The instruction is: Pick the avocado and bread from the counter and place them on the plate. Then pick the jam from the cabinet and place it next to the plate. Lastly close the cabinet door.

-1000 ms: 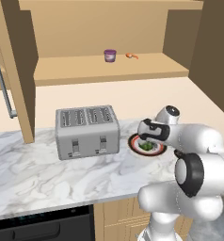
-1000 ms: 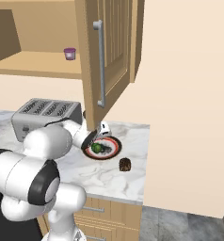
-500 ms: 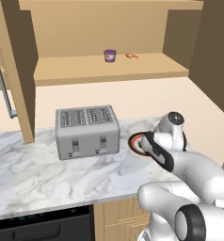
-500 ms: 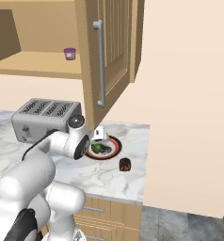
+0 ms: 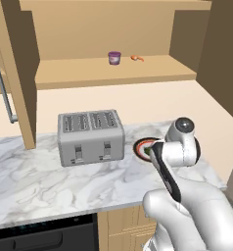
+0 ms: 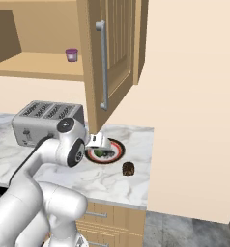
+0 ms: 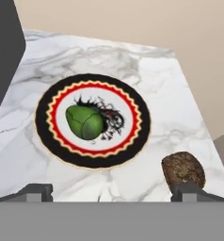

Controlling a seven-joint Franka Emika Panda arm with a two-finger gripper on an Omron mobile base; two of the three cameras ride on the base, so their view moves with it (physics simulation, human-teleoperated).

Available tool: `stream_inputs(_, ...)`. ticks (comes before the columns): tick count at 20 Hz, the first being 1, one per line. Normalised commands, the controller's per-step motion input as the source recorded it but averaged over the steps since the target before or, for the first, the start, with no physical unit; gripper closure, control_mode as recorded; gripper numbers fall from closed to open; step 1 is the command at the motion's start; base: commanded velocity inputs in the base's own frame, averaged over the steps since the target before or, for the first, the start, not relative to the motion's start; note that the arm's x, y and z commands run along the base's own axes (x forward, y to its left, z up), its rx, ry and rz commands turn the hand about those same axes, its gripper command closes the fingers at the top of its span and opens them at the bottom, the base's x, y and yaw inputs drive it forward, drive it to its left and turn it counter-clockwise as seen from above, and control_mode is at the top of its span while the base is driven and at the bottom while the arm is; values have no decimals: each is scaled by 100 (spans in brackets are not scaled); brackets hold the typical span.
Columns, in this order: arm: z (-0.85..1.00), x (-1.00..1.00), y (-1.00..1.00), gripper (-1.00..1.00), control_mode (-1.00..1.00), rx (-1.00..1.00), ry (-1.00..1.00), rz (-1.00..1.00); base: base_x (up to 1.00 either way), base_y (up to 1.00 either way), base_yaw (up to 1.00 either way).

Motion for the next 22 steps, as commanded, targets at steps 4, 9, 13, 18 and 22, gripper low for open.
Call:
stream_inputs(4, 23, -26, -20, -100, -100, 0, 0, -9, 0, 0, 0)
stream_inputs(9, 7, -18, -19, -100, -100, 0, 3, -4, 0, 0, 0)
stream_inputs(13, 0, -11, -21, -100, -100, 0, 11, 0, 0, 0, 0)
stream_inputs(18, 0, -18, -25, -100, -100, 0, 12, 0, 0, 0, 0)
stream_inputs(22, 0, -11, -21, -100, -100, 0, 7, 0, 0, 0, 0)
